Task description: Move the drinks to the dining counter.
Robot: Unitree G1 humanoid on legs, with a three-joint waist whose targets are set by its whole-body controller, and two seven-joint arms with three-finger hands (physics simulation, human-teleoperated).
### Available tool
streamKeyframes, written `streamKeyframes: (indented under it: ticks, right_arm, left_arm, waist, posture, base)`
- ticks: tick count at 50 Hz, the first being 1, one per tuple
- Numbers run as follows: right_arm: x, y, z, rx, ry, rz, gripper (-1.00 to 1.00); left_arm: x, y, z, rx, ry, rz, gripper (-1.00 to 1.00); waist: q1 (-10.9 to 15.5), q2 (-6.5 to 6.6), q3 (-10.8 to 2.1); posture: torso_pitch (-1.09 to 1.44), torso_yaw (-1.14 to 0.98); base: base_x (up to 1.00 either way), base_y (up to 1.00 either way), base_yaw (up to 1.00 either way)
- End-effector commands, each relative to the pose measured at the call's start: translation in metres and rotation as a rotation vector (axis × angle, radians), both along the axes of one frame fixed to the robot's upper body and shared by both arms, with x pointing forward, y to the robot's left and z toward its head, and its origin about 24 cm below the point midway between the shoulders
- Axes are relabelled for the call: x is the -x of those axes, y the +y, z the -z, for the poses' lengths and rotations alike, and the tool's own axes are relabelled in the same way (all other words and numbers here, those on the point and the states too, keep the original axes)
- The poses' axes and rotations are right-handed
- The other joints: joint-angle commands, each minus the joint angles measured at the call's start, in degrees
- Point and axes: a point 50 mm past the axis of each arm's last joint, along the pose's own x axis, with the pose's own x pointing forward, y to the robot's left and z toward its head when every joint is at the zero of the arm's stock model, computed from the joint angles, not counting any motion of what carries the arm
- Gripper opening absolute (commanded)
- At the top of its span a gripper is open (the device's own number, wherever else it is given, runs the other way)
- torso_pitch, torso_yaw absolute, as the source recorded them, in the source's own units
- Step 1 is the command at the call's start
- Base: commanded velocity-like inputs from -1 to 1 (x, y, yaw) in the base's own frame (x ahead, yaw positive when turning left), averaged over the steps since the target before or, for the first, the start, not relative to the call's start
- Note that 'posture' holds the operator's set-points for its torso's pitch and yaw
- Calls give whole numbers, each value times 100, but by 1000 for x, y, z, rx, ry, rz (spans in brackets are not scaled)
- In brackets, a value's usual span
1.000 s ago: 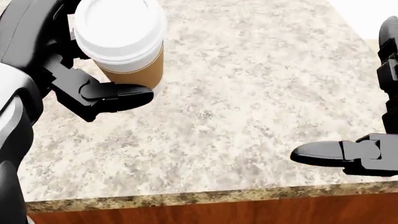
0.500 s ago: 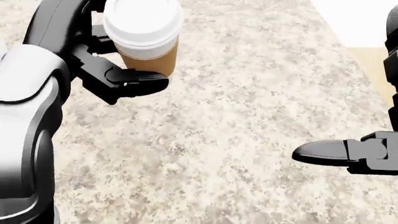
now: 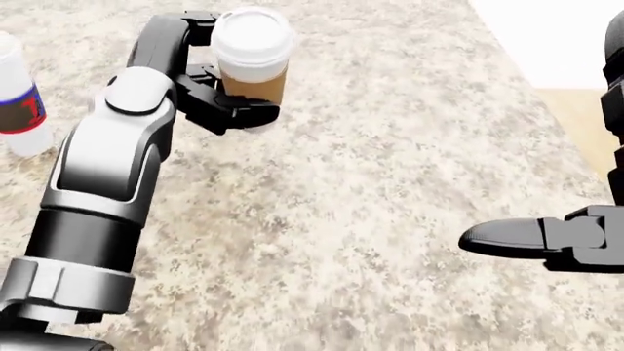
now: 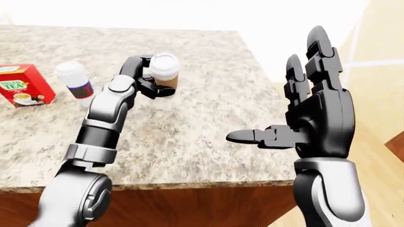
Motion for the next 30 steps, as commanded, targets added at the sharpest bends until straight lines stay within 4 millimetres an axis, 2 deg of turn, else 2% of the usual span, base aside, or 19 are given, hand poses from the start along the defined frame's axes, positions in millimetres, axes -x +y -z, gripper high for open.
streamKeyframes:
  ticks: [1, 9, 28, 30]
  right_arm:
    - [5, 3, -13, 22, -70, -8, 100]
    - [5, 2, -11, 17, -69, -10, 100]
    - [1, 4, -6, 16, -61, -14, 100]
    - [1, 4, -5, 15, -59, -13, 100]
  left_arm:
    - [-4, -1, -29, 26, -128, 7, -100]
    - [-18, 7, -19, 1, -103, -52, -100]
    - [-22, 9, -1, -46, -81, -80, -100]
    - [-22, 8, 0, -52, -78, -78, -84]
  waist:
    - [8, -14, -145]
    - [1, -13, -174]
    - [-11, 13, -241]
    - [-14, 18, -248]
  posture:
    - [0, 0]
    - [0, 0]
    - [0, 0]
    - [0, 0]
  base:
    - [0, 0, 0]
    - [0, 0, 0]
    - [0, 0, 0]
    - [0, 0, 0]
